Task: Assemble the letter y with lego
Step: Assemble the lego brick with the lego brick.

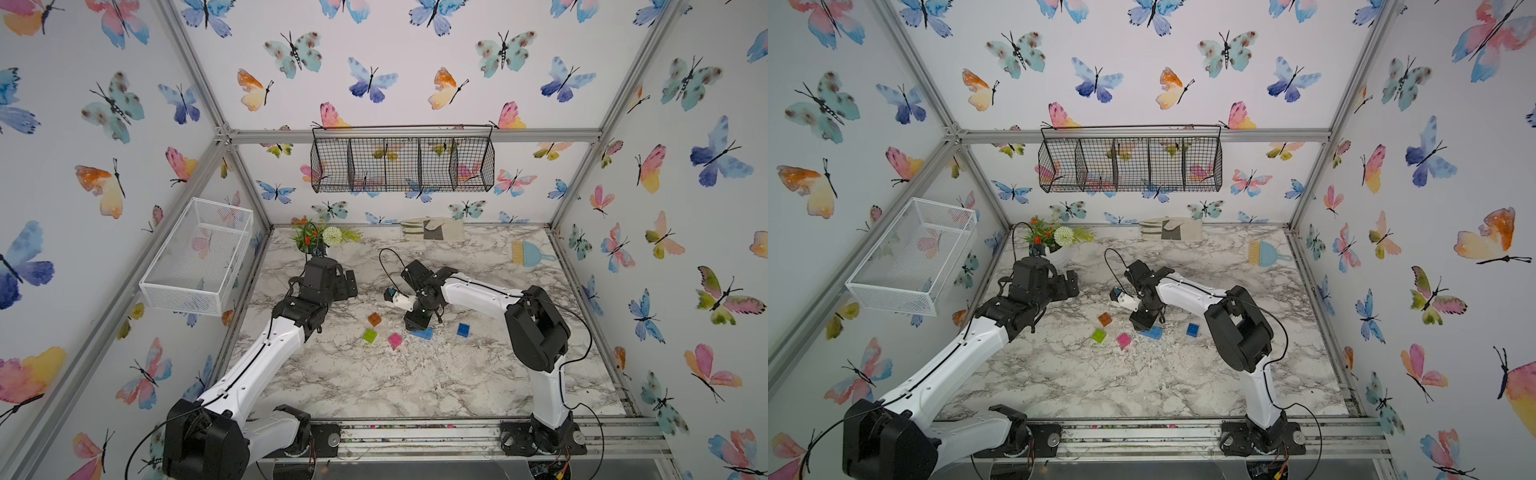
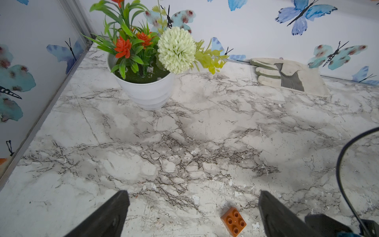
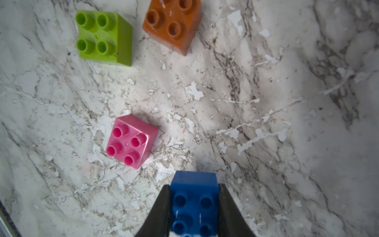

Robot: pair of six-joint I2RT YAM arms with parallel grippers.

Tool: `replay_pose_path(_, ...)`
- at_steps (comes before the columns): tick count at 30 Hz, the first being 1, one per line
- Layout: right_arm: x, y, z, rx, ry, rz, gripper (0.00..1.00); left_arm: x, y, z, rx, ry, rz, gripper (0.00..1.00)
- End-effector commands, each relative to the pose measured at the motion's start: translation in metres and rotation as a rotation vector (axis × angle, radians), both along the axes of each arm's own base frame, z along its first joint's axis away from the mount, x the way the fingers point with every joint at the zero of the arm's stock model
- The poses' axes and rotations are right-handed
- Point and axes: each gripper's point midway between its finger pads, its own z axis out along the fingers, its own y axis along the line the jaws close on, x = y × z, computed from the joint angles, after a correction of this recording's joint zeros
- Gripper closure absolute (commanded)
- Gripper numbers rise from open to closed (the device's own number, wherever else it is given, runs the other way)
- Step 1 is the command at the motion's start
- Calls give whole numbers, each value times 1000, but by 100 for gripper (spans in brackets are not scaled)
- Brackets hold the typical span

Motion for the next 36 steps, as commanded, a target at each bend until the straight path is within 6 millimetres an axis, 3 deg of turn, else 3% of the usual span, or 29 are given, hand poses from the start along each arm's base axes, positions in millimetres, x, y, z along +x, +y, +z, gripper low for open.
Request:
replay_pose_path(1,-31,-9,-28,-71,144,45,96,1,1,4,-9,-8,4,1)
replay_pose_path(12,-30,-15,-31,-92,126,32,96,1,2,5,-10,-11,5,0)
replay_pose_path(22,-18,-42,-36,-171,-7,-61,96,1,2,4,-13,-9,6,0)
replay_pose_path(31,-24,-39,-47,-168,42,-60,96,1,3,3,-13,-7,9,0)
replay_pose_path(36,-3,-27,-24,-89,-59,-112,96,2,3,3,-16,-7,7,1)
